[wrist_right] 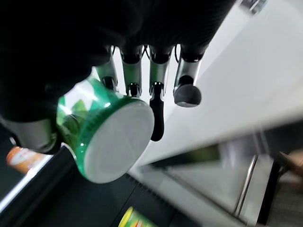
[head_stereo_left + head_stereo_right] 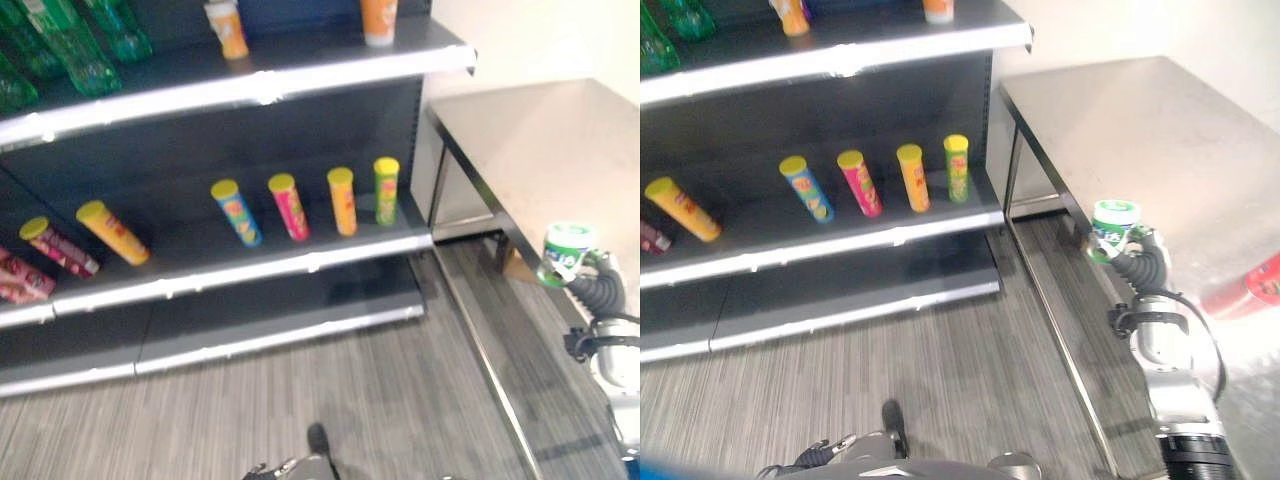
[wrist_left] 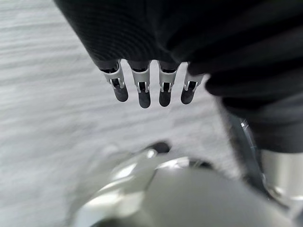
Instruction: Put the goods on the table back onto the shelves and tidy them up.
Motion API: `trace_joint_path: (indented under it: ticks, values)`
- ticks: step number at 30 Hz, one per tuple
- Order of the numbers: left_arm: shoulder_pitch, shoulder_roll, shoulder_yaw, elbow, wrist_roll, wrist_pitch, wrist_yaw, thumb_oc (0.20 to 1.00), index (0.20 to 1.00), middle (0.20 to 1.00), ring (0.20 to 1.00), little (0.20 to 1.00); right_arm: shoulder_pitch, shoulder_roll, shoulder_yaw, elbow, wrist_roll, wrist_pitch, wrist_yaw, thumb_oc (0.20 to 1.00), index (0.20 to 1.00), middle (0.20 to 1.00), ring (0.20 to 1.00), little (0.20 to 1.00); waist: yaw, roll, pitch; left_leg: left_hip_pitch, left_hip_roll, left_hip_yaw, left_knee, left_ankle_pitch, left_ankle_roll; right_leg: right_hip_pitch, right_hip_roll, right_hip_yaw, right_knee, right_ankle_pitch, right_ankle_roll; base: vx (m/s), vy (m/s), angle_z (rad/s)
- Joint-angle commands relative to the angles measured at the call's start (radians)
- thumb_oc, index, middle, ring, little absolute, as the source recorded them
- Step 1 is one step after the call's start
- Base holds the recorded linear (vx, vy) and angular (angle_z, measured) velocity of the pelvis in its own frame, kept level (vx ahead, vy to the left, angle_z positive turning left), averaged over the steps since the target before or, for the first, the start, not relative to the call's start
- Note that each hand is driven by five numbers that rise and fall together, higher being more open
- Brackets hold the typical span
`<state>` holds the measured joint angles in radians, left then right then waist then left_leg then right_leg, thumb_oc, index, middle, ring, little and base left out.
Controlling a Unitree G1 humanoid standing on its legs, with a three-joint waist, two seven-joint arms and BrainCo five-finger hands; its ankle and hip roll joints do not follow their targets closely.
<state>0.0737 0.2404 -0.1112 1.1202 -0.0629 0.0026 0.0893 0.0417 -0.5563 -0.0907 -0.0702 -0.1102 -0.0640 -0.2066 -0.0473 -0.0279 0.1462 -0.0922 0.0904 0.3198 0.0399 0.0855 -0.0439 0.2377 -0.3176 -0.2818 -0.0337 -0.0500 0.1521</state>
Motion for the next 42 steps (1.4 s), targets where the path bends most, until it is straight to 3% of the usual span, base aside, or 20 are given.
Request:
trace_joint_path:
  ticks: [1,4,6,7,10,15,16,17,18,20,21,23,24,26,31,42]
  values:
    - [-0.014,0.029,-0.015,-0.052,0.033,-0.017,0.023,1.0,1.0,1.0,1.0,1.0,-0.154,-0.093,-0.014,-0.03,-0.03,-0.035,-0.013,0.2,0.2,0.2,0.2,0.2,0.051,0.03,-0.007,-0.019,0.065,-0.043,0.002,-0.034,-0.054,-0.018,0.009,0.043,0.106,-0.105,0.072,0.19,0.383,-0.05]
    - [-0.01,0.039,-0.018,-0.07,0.035,-0.015,0.02,1.0,1.0,1.0,1.0,1.0,-0.171,-0.093,-0.009,-0.04,-0.045,-0.032,-0.013,0.2,0.2,0.2,0.2,0.2,0.055,0.025,-0.012,0.017,-0.005,-0.053,-0.013,-0.073,-0.016,-0.056,-0.038,0.045,0.215,-0.071,0.084,0.14,0.299,-0.07]
    - [-0.009,0.041,-0.018,-0.072,0.037,-0.014,0.018,1.0,1.0,1.0,1.0,1.0,-0.181,-0.096,-0.007,-0.045,-0.051,-0.031,-0.012,0.2,0.2,0.2,0.2,0.2,0.057,0.027,-0.012,0.029,-0.023,-0.054,-0.024,-0.08,-0.002,-0.086,-0.051,0.053,0.268,-0.05,0.078,0.08,0.233,0.1]
    - [-0.006,0.046,-0.027,-0.076,0.043,-0.009,0.012,1.0,1.0,1.0,1.0,1.0,-0.2,-0.098,-0.008,-0.069,-0.055,-0.034,-0.015,0.2,0.2,0.2,0.2,0.2,0.054,0.026,-0.003,0.062,-0.06,-0.064,-0.049,-0.095,0.024,-0.128,-0.073,0.07,0.362,0.026,0.064,0.09,0.246,0.05]
    - [-0.012,0.048,-0.044,-0.067,0.055,-0.008,0.004,1.0,1.0,1.0,1.0,1.0,-0.235,-0.112,0.001,-0.095,-0.057,-0.047,-0.02,0.2,0.2,0.2,0.2,0.2,0.045,0.032,0.013,0.106,-0.077,-0.077,-0.085,-0.112,0.039,-0.185,-0.062,0.08,0.448,0.051,0.045,0.08,0.18,0.19]
    - [-0.031,0.039,-0.059,-0.056,0.054,-0.012,0.0,1.0,1.0,1.0,1.0,1.0,-0.298,-0.142,-0.016,-0.153,-0.044,-0.059,-0.031,0.2,0.2,0.2,0.2,0.2,0.025,0.045,0.028,0.136,-0.069,-0.113,-0.104,-0.12,0.031,-0.238,0.0,0.083,0.314,-0.006,0.037,0.07,0.007,0.19]
    - [-0.039,0.037,-0.064,-0.055,0.055,-0.012,0.0,1.0,1.0,1.0,1.0,1.0,-0.311,-0.145,-0.022,-0.166,-0.032,-0.063,-0.035,0.2,0.2,0.2,0.2,0.2,0.016,0.045,0.034,0.142,-0.07,-0.125,-0.103,-0.123,0.028,-0.247,0.026,0.108,0.251,-0.011,0.041,0.12,-0.068,0.37]
    - [-0.053,0.031,-0.075,-0.048,0.055,-0.012,-0.002,1.0,1.0,1.0,1.0,1.0,-0.342,-0.145,-0.03,-0.207,-0.001,-0.071,-0.04,0.2,0.2,0.2,0.2,0.2,0.0,0.035,0.044,0.158,-0.077,-0.152,-0.101,-0.134,0.025,-0.27,0.074,0.185,0.146,-0.001,0.054,0.09,-0.05,0.44]
    - [-0.054,0.031,-0.075,-0.047,0.055,-0.012,-0.002,1.0,1.0,1.0,1.0,1.0,-0.343,-0.145,-0.03,-0.208,-0.001,-0.07,-0.04,0.2,0.2,0.2,0.2,0.2,0.001,0.035,0.043,0.154,-0.076,-0.151,-0.101,-0.131,0.025,-0.271,0.076,0.186,0.139,0.006,0.053,0.08,-0.059,0.35]
    - [-0.069,0.029,-0.08,-0.027,0.053,-0.011,0.004,1.0,1.0,1.0,1.0,1.0,-0.403,-0.145,0.002,-0.231,0.03,-0.083,-0.044,0.2,0.2,0.2,0.2,0.2,-0.003,0.014,0.039,0.163,-0.091,-0.178,-0.096,-0.139,0.02,-0.265,0.1,0.252,0.047,0.035,0.071,0.06,-0.07,1.22]
    - [-0.062,0.027,-0.077,-0.033,0.048,-0.011,0.004,1.0,1.0,1.0,1.0,1.0,-0.453,-0.171,0.04,-0.226,0.007,-0.071,-0.038,0.2,0.2,0.2,0.2,0.2,0.014,0.0,0.024,0.173,-0.094,-0.192,-0.093,-0.147,0.017,-0.241,0.104,0.272,0.04,0.036,0.065,0.13,-0.115,1.65]
    - [-0.041,0.022,-0.083,-0.033,0.036,-0.01,0.008,1.0,1.0,1.0,1.0,1.0,-0.564,-0.209,0.123,-0.167,0.017,-0.061,-0.038,0.2,0.2,0.2,0.2,0.2,0.04,-0.006,-0.009,0.186,-0.079,-0.217,-0.09,-0.153,0.002,-0.186,0.104,0.232,0.002,0.035,0.056,0.2,-0.234,1.0]
    - [-0.025,0.017,-0.091,-0.037,0.002,-0.007,0.014,1.0,1.0,1.0,1.0,1.0,-0.69,-0.257,0.229,-0.05,0.035,-0.041,-0.039,0.2,0.2,0.2,0.2,0.2,0.071,-0.015,-0.026,0.178,-0.06,-0.246,-0.076,-0.144,-0.016,-0.153,0.116,0.184,-0.015,0.028,0.042,0.19,-0.275,0.46]
    - [-0.016,0.017,-0.098,-0.033,-0.013,-0.008,0.015,1.0,1.0,1.0,1.0,1.0,-0.774,-0.282,0.29,0.024,0.048,-0.027,-0.042,0.2,0.2,0.2,0.2,0.2,0.093,-0.022,-0.032,0.177,-0.05,-0.267,-0.071,-0.142,-0.025,-0.13,0.121,0.152,-0.021,0.019,0.035,0.09,-0.184,0.7]
    - [0.008,0.029,-0.113,0.002,-0.079,-0.01,0.027,1.0,1.0,1.0,1.0,1.0,-1.066,-0.294,0.469,0.384,0.129,-0.002,-0.073,0.2,0.2,0.2,0.2,0.2,0.17,-0.039,-0.052,0.17,-0.03,-0.338,-0.068,-0.135,-0.061,-0.061,0.135,0.043,-0.027,-0.024,0.015,0.08,-0.175,0.6]
    - [0.01,0.029,-0.133,0.041,-0.125,-0.003,0.03,1.0,1.0,1.0,1.0,1.0,-1.17,-0.208,0.496,0.772,0.238,0.023,-0.11,0.2,0.2,0.2,0.2,0.2,0.231,-0.027,-0.049,0.132,-0.027,-0.418,-0.056,-0.114,-0.087,-0.037,0.146,-0.06,-0.004,-0.06,-0.005,0.02,-0.07,0.39]
